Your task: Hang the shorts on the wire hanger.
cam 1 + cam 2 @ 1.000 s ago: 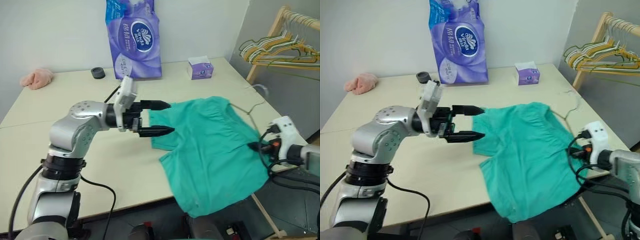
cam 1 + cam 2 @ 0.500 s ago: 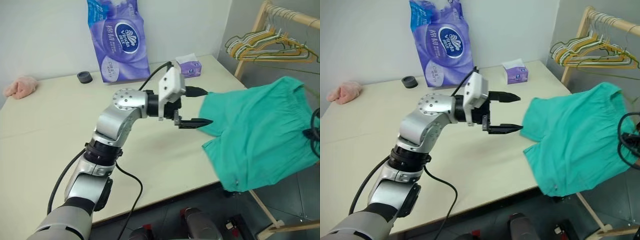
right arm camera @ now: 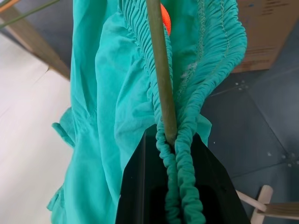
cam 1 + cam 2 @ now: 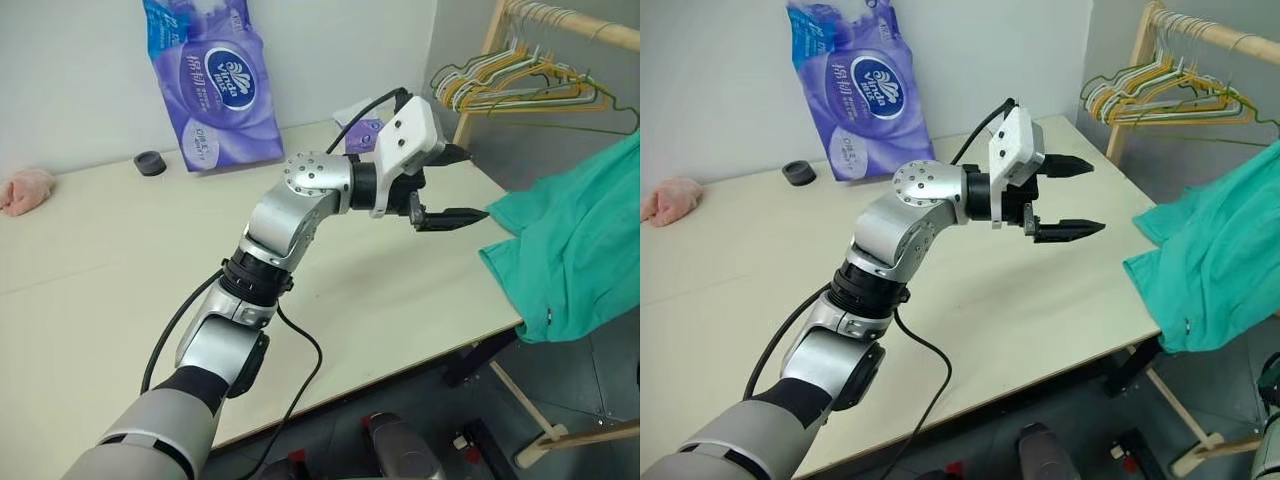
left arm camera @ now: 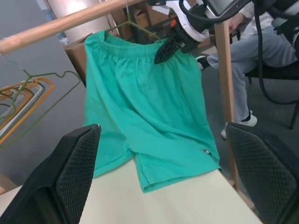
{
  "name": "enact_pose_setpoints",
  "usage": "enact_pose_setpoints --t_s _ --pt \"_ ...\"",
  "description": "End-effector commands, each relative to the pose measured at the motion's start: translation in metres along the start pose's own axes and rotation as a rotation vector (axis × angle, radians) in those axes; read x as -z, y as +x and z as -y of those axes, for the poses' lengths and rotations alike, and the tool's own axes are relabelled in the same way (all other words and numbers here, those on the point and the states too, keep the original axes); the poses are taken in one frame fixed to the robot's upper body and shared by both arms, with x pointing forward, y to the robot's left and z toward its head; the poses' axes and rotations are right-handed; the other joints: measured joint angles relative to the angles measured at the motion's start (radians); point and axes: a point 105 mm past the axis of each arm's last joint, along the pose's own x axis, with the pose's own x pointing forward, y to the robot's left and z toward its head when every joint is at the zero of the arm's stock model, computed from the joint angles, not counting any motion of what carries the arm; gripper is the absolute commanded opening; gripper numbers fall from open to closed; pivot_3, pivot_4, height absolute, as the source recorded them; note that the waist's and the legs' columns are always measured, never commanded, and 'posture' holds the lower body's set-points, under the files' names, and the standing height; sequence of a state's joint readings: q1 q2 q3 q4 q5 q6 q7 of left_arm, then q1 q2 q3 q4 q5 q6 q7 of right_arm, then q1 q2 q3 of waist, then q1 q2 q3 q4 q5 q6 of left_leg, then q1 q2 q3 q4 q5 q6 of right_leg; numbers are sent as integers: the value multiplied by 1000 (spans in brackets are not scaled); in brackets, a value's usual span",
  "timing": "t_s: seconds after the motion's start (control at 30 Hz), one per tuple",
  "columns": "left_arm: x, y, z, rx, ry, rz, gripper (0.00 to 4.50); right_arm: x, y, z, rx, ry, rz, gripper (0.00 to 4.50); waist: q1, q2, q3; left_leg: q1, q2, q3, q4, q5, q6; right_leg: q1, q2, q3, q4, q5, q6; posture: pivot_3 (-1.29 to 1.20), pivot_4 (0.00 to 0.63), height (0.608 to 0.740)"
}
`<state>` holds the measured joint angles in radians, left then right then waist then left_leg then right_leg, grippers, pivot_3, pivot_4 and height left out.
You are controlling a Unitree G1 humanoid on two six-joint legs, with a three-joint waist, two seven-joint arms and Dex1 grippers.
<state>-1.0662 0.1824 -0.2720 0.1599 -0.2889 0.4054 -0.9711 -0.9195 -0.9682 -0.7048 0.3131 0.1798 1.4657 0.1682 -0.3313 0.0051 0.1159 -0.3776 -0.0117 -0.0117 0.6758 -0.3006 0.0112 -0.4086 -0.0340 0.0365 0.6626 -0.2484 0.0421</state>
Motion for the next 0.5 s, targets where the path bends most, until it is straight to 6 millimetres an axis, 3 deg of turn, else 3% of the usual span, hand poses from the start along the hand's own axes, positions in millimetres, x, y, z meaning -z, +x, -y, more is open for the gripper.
enact_pose_setpoints --t_s 0.03,0.17,0.3,0.5 --pt "-16 1 -2 -11 59 41 4500 -31 -3 13 57 0 104 17 -3 0 1 1 0 1 0 0 1 0 0 1 0 0 0 -420 112 740" --pt "-18 3 -1 -11 67 50 4500 -36 10 20 85 15 83 17 -13 0 2 5 -1 10 -1 -3 3 0 -1 8 0 -1 3 -412 115 740" --pt "-25 5 2 10 72 78 4500 -30 22 32 119 31 49 17 -23 -3 4 14 -2 16 -10 -3 2 5 -2 11 -4 -3 7 -389 123 740" --pt "-31 5 15 124 36 90 4500 -18 32 39 132 31 7 17 -32 -4 6 15 -2 19 -13 -3 1 5 -2 13 -5 -4 8 -375 126 740"
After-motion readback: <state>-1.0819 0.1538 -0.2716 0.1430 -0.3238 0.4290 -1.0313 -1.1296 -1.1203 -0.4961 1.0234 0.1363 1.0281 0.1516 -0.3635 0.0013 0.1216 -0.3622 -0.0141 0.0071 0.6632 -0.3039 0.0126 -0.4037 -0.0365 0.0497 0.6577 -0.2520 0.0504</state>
